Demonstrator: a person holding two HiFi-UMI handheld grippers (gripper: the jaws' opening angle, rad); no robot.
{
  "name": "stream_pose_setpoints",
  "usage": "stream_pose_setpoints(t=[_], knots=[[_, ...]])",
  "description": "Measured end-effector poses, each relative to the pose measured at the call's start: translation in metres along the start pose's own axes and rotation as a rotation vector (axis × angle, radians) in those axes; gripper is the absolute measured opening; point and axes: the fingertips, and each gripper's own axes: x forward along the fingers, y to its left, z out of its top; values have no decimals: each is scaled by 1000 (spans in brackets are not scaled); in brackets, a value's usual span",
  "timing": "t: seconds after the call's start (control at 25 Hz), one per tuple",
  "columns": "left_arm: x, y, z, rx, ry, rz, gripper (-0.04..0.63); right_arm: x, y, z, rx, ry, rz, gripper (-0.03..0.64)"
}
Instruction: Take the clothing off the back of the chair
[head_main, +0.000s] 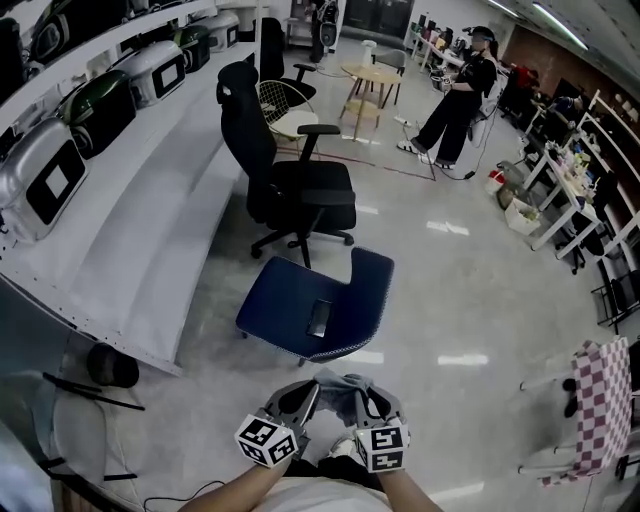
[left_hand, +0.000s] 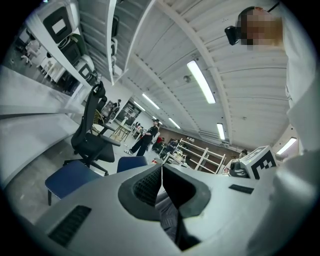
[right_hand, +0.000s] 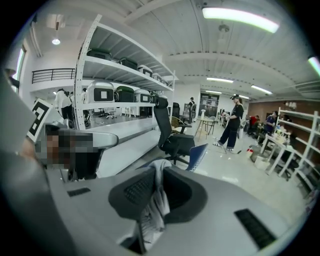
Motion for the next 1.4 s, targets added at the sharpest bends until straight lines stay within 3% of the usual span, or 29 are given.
stream_pose_setpoints(t=[0.28,0.64,1.4], knots=[[0,-9,-9,37,24,30,14,-9,9,3,-29,-55,57,55],[16,-23,-1,85,21,42,14,-17,-15,16,-28,-98,65,55],[27,-35,3,99,-9,76,14,-16,-25,20,-84,-122,131,55]])
